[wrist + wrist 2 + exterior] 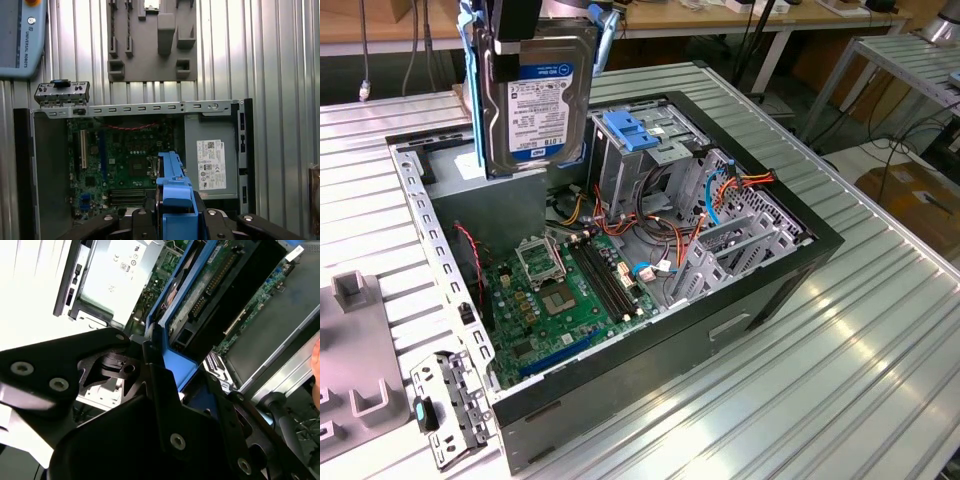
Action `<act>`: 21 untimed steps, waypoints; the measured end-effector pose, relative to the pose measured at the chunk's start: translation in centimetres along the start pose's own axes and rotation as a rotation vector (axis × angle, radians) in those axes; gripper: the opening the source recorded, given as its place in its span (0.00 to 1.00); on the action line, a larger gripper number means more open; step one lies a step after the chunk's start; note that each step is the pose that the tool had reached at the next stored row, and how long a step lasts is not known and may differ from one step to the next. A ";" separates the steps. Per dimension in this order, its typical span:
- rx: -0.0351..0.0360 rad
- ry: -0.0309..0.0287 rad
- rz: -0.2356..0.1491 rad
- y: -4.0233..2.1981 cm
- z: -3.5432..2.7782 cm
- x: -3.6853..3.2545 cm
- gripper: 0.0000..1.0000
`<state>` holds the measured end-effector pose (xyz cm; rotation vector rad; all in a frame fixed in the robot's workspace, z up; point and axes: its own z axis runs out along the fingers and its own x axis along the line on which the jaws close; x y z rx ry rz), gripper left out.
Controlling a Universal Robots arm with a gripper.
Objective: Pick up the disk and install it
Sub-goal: 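Insert the disk into the insertion slot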
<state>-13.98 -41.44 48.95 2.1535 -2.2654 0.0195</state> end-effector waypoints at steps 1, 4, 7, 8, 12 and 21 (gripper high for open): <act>0.0000 0.0001 0.000 -0.04 0.00 0.11 0.37; -0.0001 0.0001 0.000 -0.74 0.00 0.09 0.37; -0.0001 0.0001 0.000 -1.65 -0.01 0.04 0.37; 0.0000 0.0001 0.000 -1.98 -0.01 0.03 0.37; 0.0000 0.0000 0.000 -2.70 0.01 0.01 0.37; 0.0000 0.0001 0.000 -2.82 0.14 1.95 0.37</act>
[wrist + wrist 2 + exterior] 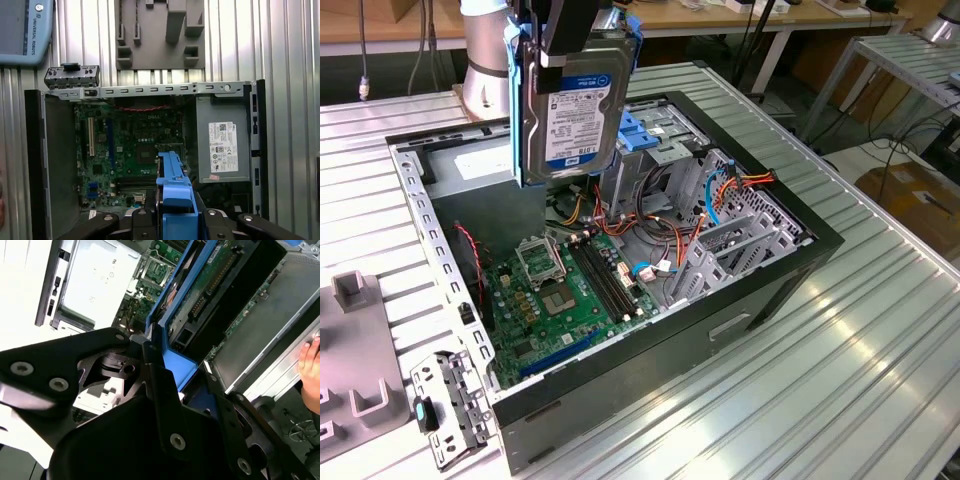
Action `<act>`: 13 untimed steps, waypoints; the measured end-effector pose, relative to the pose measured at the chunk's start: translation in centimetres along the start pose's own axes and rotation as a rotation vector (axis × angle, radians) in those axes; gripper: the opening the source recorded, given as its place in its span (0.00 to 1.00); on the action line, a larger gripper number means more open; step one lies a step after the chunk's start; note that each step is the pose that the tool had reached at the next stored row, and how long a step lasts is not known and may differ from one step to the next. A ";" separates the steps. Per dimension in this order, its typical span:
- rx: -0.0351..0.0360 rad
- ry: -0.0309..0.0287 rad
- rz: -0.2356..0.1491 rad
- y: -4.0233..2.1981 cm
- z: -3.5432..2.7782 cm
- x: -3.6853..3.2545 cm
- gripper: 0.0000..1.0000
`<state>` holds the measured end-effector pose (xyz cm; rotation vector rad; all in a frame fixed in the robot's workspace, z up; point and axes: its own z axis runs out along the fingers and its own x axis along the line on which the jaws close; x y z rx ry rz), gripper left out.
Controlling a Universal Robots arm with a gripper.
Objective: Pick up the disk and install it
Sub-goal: 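Insert the disk into the insertion slot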
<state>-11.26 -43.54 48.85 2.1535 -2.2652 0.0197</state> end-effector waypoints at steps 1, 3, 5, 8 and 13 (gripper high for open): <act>-0.0001 0.0001 0.000 -0.02 0.02 0.38 0.37; 0.0000 0.0000 0.000 -1.59 0.13 1.46 0.37; 0.0000 0.0001 0.000 -1.94 0.14 1.44 0.37; 0.0000 0.0000 0.000 -1.96 0.14 1.44 0.37; 0.0000 0.0000 0.000 -1.97 0.15 1.44 0.37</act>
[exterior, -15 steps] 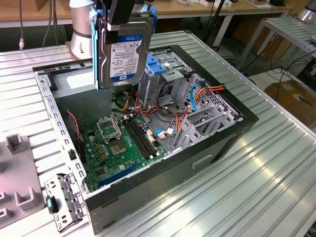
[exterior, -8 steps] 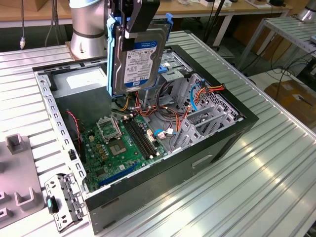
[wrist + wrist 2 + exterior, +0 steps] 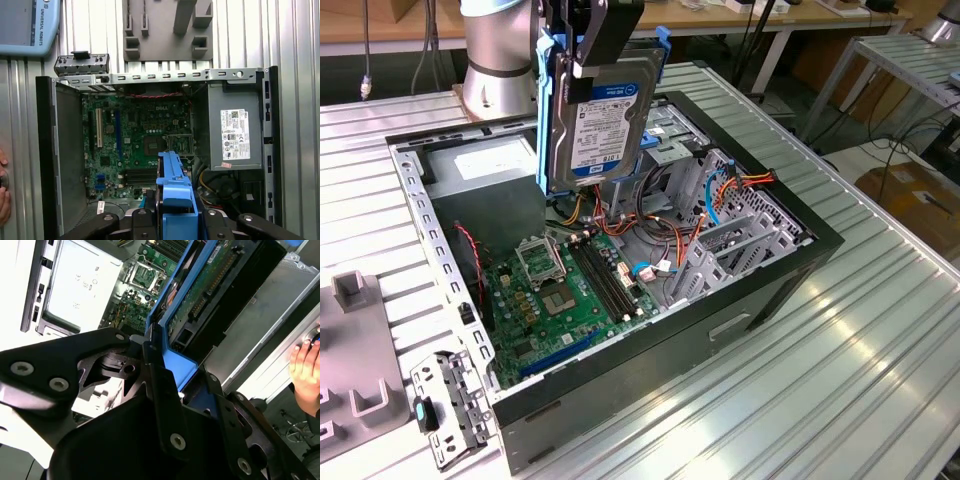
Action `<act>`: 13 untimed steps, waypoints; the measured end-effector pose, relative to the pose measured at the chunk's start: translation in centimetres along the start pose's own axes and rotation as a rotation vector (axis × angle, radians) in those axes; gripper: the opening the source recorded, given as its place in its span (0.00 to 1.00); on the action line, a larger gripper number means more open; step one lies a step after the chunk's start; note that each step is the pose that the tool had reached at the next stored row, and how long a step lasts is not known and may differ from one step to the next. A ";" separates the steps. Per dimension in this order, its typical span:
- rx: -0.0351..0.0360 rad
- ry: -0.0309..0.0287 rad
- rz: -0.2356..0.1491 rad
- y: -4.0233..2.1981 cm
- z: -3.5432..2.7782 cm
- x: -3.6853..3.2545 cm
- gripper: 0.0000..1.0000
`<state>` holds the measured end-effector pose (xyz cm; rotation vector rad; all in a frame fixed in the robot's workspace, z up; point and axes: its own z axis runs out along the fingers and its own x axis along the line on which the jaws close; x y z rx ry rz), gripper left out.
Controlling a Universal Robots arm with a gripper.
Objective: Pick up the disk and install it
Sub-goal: 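Insert the disk into the insertion slot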
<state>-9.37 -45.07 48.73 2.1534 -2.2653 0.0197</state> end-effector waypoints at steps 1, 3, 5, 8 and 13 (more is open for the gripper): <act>0.0000 0.0000 0.000 0.00 0.00 0.00 0.37; 0.0000 0.0000 0.000 -0.01 0.00 0.00 0.37; 0.0000 0.0001 0.000 -0.01 0.00 0.09 0.37; -0.0001 0.0002 0.000 -0.04 0.00 0.63 0.37; 0.0000 0.0000 0.000 -0.13 0.06 2.53 0.37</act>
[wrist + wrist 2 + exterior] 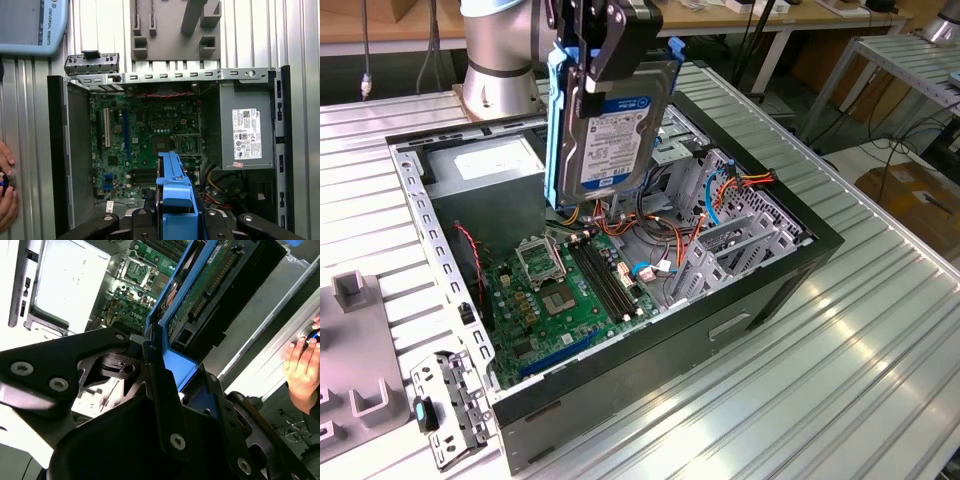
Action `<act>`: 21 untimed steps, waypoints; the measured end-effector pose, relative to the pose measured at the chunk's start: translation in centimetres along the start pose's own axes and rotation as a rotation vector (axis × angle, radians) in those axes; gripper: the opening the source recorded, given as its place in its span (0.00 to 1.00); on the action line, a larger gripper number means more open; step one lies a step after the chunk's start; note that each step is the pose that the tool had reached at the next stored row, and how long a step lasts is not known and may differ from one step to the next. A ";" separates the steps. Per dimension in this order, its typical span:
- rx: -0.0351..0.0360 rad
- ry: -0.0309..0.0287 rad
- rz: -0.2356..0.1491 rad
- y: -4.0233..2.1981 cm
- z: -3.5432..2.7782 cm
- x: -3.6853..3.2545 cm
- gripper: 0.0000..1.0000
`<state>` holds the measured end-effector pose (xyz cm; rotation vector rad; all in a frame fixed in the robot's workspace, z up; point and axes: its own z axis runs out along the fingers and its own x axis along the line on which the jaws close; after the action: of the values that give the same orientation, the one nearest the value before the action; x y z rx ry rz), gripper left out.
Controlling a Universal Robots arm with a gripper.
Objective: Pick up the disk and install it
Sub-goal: 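Insert the disk into the insertion slot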
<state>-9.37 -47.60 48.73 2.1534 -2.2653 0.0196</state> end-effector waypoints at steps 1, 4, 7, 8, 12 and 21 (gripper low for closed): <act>0.0000 0.0000 0.000 -0.03 0.01 0.41 0.37; 0.0000 0.0000 0.000 -0.30 0.10 2.53 0.37; 0.0000 0.0000 0.000 -0.94 0.15 3.45 0.37; 0.0000 0.0001 0.000 -1.24 0.15 3.53 0.37; 0.0000 0.0001 0.000 -3.92 0.19 3.73 0.37; -0.0001 0.0000 0.000 -7.75 0.26 3.66 0.37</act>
<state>-1.81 -51.66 48.53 2.1535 -2.2652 0.0196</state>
